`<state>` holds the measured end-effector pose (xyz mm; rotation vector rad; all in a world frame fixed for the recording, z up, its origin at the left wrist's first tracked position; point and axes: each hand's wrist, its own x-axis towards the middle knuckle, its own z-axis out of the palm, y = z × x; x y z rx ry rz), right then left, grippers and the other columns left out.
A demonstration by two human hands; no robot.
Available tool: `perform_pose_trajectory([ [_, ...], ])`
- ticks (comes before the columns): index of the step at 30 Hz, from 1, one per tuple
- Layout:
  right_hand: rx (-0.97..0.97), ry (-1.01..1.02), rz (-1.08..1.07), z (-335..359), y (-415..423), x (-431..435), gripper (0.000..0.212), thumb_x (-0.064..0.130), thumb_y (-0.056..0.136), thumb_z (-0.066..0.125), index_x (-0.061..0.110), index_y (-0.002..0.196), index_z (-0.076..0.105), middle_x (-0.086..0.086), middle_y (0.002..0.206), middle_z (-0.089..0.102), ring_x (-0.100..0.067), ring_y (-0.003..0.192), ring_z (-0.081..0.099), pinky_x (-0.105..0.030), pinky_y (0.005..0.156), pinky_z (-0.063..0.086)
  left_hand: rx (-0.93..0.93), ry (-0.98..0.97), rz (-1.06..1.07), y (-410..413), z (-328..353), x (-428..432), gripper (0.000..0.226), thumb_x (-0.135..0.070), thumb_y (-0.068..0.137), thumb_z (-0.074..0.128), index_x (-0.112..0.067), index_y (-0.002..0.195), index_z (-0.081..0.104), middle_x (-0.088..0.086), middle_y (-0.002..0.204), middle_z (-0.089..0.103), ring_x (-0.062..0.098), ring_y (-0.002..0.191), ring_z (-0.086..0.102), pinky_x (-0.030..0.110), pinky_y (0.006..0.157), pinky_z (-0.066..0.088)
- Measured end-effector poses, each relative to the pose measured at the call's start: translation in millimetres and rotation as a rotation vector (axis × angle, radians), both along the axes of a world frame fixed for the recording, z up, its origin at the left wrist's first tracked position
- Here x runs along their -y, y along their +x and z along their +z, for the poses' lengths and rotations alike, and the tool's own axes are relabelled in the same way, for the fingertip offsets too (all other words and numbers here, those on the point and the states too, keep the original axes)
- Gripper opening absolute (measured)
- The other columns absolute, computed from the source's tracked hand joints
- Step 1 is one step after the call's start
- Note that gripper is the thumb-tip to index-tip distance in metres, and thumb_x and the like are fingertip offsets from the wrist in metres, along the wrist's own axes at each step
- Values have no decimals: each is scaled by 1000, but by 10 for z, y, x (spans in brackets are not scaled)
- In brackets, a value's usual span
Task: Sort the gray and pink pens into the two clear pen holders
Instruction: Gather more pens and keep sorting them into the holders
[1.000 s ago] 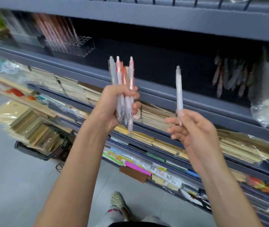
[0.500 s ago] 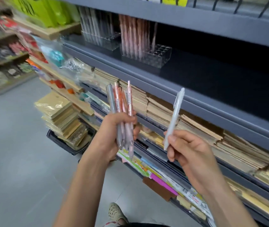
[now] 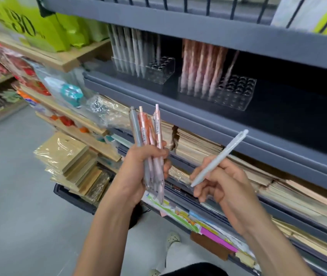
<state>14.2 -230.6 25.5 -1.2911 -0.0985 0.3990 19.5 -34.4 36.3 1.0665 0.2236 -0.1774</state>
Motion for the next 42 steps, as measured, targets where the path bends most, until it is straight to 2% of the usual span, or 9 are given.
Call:
perform_pose_trajectory([
  [6,36,-41,-26,54,474,-212,22,-5,87,50,11,85,65,-20,88,70,-26,56,61,-27,48,50,11,39,-47,522,36,-254,51,-5,64,62,-4,113,46,0,66,56,16,51,50,24,45,47],
  [9,56,15,-37,124,674,-385,15,4,84,59,16,85,69,-19,92,71,-30,69,68,-29,62,57,33,80,-69,763,118,-421,48,-5,63,63,-3,108,47,-1,65,56,15,50,52,23,43,47],
  [12,91,0,-59,141,839,-549,14,1,97,53,6,107,61,-18,96,72,-31,77,70,-30,69,58,61,96,-60,942,173,-570,44,-6,62,63,-3,104,49,-2,64,55,15,50,51,23,43,46],
  [19,265,-266,-112,302,1119,-910,28,8,100,49,26,121,46,0,94,74,-16,74,67,-25,64,53,49,57,-63,1147,81,-872,41,-6,62,61,-5,101,47,3,67,53,18,49,48,23,44,44],
  [25,356,-375,-170,317,1183,-1263,31,13,102,46,39,119,39,7,95,73,-7,78,65,-15,73,48,40,24,-92,1317,42,-1202,37,-6,63,59,-5,99,48,4,66,52,19,49,48,22,43,42],
  [32,356,-346,-329,327,1291,-1613,26,27,95,45,35,119,43,-1,89,73,-11,72,61,-20,68,49,63,-9,-227,1454,105,-1580,38,-6,66,57,-7,102,47,3,65,49,19,49,48,24,45,44],
  [37,403,-360,-520,407,1468,-1863,17,17,93,48,28,105,45,-1,88,66,-21,71,67,-31,64,55,68,-6,-306,1489,142,-1810,39,-6,66,60,-6,103,49,4,66,52,19,51,49,24,45,42],
  [40,426,-422,-680,495,1589,-1960,20,6,94,51,26,97,47,2,82,66,-23,69,71,-39,67,60,59,-13,-358,1501,156,-1912,37,-7,66,61,-5,103,51,4,66,53,20,52,49,25,46,41],
  [42,450,-484,-779,558,1650,-1984,22,4,92,55,25,94,50,-3,84,69,-22,72,72,-40,68,62,49,-15,-382,1517,153,-1958,36,-6,67,60,-5,102,51,4,65,53,20,51,48,25,46,41],
])
